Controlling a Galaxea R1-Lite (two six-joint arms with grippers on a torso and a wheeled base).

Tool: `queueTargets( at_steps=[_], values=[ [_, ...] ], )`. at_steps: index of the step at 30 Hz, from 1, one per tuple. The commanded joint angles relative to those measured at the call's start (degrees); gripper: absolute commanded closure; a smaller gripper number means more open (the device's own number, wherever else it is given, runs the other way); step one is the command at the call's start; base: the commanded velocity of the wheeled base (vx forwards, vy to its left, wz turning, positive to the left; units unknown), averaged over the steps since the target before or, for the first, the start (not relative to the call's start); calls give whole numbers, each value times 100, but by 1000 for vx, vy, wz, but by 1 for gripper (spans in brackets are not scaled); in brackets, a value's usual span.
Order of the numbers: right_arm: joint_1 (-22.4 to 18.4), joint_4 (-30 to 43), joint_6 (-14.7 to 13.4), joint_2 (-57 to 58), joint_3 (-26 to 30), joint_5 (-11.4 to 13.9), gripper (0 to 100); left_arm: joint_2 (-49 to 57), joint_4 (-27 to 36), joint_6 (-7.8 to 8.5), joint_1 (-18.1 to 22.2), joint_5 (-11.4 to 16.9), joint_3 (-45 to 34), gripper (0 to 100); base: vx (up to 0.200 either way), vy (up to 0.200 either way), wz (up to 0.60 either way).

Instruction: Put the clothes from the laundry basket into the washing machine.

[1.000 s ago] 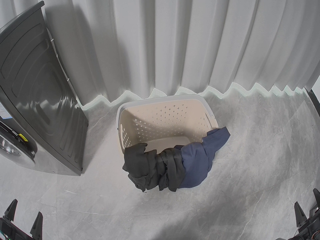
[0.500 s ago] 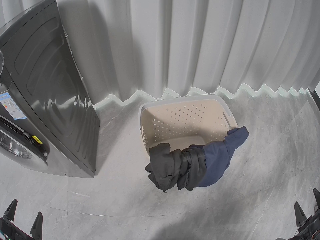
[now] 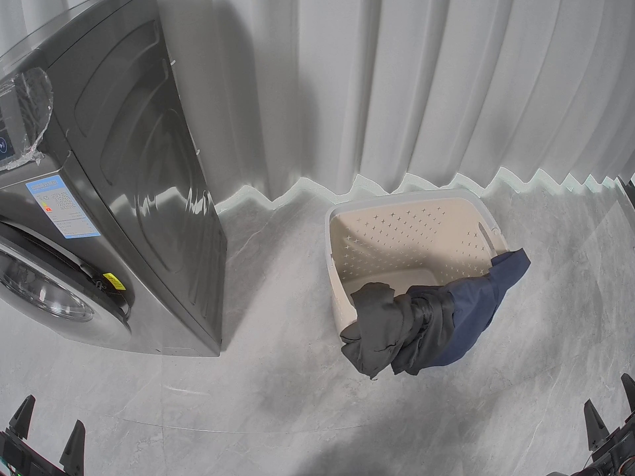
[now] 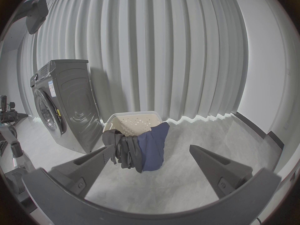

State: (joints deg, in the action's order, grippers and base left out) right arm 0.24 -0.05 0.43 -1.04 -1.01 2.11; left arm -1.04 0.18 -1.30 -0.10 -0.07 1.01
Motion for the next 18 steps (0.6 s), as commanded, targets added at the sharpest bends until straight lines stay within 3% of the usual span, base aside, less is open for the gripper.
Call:
queueTargets(
  at_steps=[1, 18],
  values=[
    [2, -4, 1, 104, 101, 0, 0, 104, -1, -10, 1, -1, -84, 0, 0, 200, 0],
    [2, -4, 1, 104, 101, 0, 0, 104, -9, 51, 1, -28, -92, 0, 0, 200, 0]
  ],
)
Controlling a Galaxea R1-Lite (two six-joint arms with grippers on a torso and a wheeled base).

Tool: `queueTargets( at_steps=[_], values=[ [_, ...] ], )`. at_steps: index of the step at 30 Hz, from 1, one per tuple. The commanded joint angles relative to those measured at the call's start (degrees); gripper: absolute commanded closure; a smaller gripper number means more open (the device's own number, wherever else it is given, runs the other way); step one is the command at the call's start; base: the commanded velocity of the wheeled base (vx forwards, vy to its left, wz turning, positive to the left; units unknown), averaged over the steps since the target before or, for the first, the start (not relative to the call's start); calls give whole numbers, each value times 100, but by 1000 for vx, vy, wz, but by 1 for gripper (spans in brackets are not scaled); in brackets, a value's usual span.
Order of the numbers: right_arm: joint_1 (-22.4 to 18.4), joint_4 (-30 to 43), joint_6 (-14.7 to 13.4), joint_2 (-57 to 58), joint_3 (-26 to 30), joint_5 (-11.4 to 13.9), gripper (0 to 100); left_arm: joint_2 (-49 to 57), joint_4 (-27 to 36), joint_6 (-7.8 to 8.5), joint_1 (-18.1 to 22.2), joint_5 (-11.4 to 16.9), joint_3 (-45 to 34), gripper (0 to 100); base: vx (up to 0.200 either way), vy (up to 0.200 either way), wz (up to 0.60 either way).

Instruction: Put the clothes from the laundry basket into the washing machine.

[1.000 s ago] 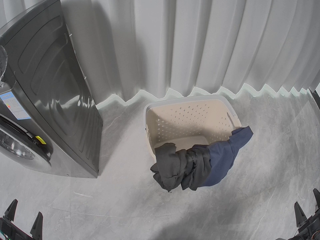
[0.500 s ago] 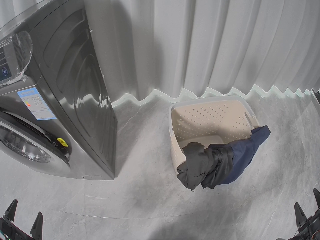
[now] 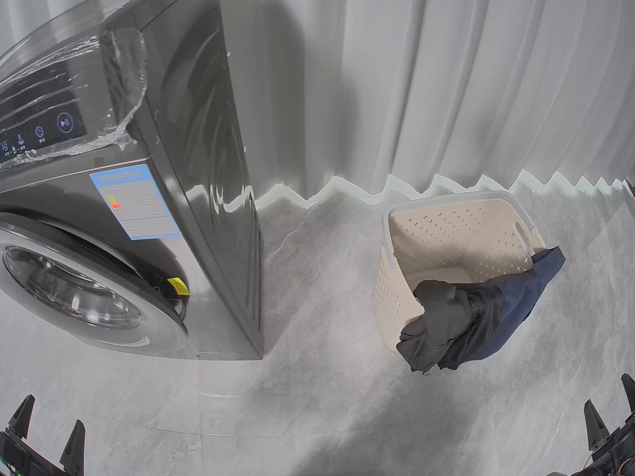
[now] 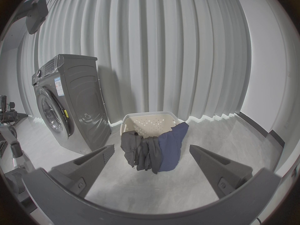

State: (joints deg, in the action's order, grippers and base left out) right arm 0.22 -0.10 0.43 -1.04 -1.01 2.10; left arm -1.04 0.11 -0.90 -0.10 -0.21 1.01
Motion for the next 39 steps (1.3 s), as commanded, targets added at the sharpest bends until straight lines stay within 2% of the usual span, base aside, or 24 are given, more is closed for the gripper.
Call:
queueTargets(
  at_steps=[1, 4, 13, 16, 18, 22, 28, 30, 39],
  values=[
    [4, 1, 1, 104, 101, 1, 0, 104, -2, 29, 10, -23, -92, 0, 0, 200, 0],
    [4, 1, 1, 104, 101, 1, 0, 104, -2, 73, 19, -14, -92, 0, 0, 0, 0],
    [4, 1, 1, 104, 101, 1, 0, 104, 7, 73, 19, -6, -101, 0, 0, 0, 0],
    [4, 1, 1, 104, 101, 1, 0, 104, 7, 64, 19, -14, -101, 0, 0, 200, 0],
    [4, 1, 1, 104, 101, 1, 0, 104, 7, -33, 19, -32, -101, 0, 0, 200, 0],
    [4, 1, 1, 104, 101, 1, 0, 104, 7, 20, 19, -58, -101, 0, 0, 200, 0],
    [4, 1, 1, 104, 101, 1, 0, 104, -2, 161, 19, 73, -92, 0, 0, 200, 0],
    [4, 1, 1, 104, 101, 1, 0, 104, 7, 108, 19, 73, -92, 0, 0, 200, 0],
    [4, 1, 1, 104, 101, 1, 0, 104, 7, 55, 10, 73, -92, 0, 0, 200, 0]
  ],
)
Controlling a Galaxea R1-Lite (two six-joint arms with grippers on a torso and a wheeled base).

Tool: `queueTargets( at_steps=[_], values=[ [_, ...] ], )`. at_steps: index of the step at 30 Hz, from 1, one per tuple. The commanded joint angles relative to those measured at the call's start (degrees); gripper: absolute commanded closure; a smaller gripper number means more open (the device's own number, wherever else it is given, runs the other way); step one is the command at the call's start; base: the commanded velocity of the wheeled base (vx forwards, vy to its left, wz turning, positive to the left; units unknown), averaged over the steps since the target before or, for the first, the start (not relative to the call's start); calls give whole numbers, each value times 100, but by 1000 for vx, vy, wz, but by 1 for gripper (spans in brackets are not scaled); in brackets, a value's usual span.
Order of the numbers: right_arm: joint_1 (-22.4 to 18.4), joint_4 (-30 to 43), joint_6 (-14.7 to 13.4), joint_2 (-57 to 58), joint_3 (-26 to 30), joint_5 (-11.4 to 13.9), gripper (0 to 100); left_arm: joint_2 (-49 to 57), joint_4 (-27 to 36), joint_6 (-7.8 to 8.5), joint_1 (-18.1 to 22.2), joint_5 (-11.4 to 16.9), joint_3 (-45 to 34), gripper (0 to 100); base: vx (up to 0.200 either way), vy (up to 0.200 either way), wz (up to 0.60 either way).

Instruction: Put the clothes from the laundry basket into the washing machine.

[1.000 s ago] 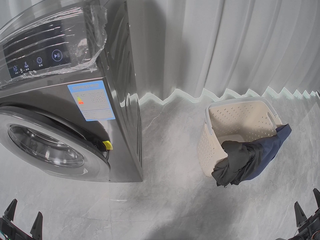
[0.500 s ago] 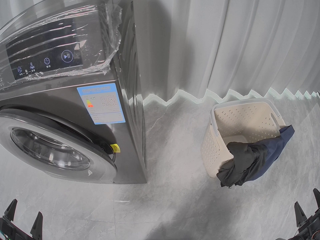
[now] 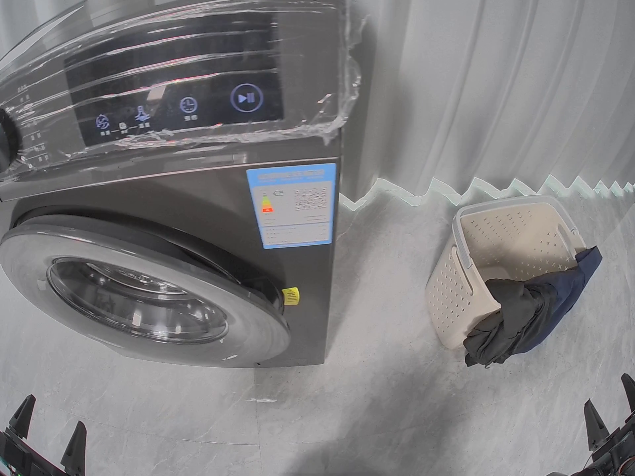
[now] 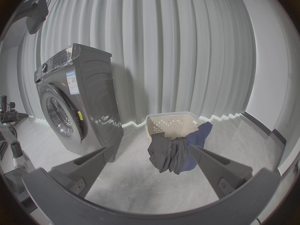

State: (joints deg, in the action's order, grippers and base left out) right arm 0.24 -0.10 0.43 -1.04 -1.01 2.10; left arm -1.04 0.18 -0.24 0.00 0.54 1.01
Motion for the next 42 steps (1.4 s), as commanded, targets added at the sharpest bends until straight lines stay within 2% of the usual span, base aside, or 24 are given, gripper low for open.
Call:
queueTargets(
  at_steps=[1, 7, 22, 37, 42],
  values=[
    [2, 1, 1, 104, 101, 1, 0, 104, -1, -20, 0, -1, -92, 0, 0, 200, 0],
    [2, 1, 1, 104, 101, 1, 0, 104, -1, -90, 0, -18, -92, 0, 0, 200, 0],
    [-7, 1, 1, 104, 101, 1, 0, 104, -1, -90, 0, -18, -92, 0, 0, 0, 0],
    [2, 1, 10, 104, 101, 1, 0, 104, -1, -116, -9, -27, -92, 0, 0, 200, 0],
    [-16, 1, 10, 104, 101, -8, 0, 104, -1, -143, -9, -27, -92, 0, 0, 0, 0]
  ],
)
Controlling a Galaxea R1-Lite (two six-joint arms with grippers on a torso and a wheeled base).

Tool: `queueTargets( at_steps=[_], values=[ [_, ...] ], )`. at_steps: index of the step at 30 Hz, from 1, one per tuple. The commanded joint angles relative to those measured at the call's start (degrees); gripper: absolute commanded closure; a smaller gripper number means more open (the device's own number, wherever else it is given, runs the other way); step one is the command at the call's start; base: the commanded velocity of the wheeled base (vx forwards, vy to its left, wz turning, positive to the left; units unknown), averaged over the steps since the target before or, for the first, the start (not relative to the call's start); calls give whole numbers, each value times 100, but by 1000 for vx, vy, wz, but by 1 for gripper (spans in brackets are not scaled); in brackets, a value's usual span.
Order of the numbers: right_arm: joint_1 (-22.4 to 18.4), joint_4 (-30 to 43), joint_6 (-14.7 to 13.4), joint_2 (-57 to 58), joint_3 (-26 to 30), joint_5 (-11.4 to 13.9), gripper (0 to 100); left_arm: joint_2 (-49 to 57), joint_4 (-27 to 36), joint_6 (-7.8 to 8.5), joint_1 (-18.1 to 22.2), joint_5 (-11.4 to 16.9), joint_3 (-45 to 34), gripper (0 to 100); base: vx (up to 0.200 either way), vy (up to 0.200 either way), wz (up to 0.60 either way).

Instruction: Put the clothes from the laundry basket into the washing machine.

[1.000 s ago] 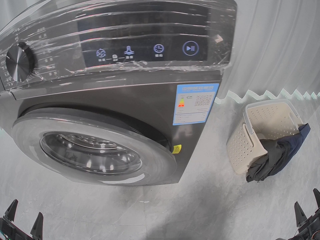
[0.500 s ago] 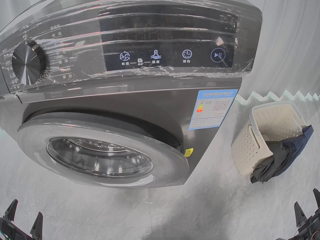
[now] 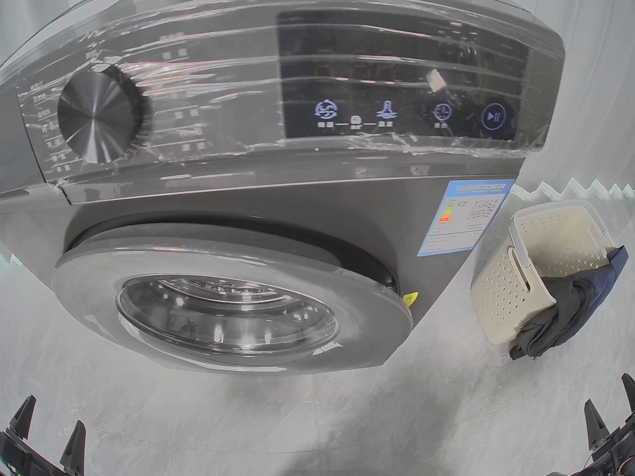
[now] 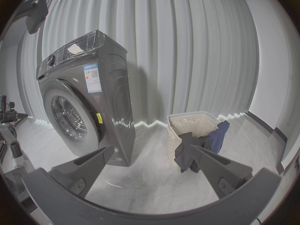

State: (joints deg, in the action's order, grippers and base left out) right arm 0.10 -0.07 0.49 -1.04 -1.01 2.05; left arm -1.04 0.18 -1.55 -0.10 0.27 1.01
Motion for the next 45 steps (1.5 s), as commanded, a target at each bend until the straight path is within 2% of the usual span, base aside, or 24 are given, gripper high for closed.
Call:
queueTargets(
  at_steps=[1, 5, 19, 25, 30, 40, 45],
  values=[
    [-1, -1, 4, 104, 101, -3, 0, 104, -1, -12, 1, 0, -92, 0, 0, 0, 600],
    [8, -1, 4, 104, 101, 6, 0, 104, -1, 23, 1, 0, -92, 0, 0, 0, 300],
    [8, -1, 4, 104, 101, 6, 0, 104, -1, -39, 1, -9, -92, 0, 0, 0, 0],
    [8, -1, 4, 104, 92, -3, 0, 104, -1, -30, 1, -9, -92, 0, 0, 200, 0],
    [8, -1, 4, 104, 101, 6, 0, 104, -1, -30, 1, -9, -92, 0, 0, 0, 360],
    [-1, -1, 4, 104, 101, 6, 0, 104, -1, -39, 1, -9, -92, 0, 0, 0, 0],
    [-1, -1, 4, 104, 101, 6, 0, 104, -1, -39, 1, -9, -92, 0, 0, 200, 0]
  ],
)
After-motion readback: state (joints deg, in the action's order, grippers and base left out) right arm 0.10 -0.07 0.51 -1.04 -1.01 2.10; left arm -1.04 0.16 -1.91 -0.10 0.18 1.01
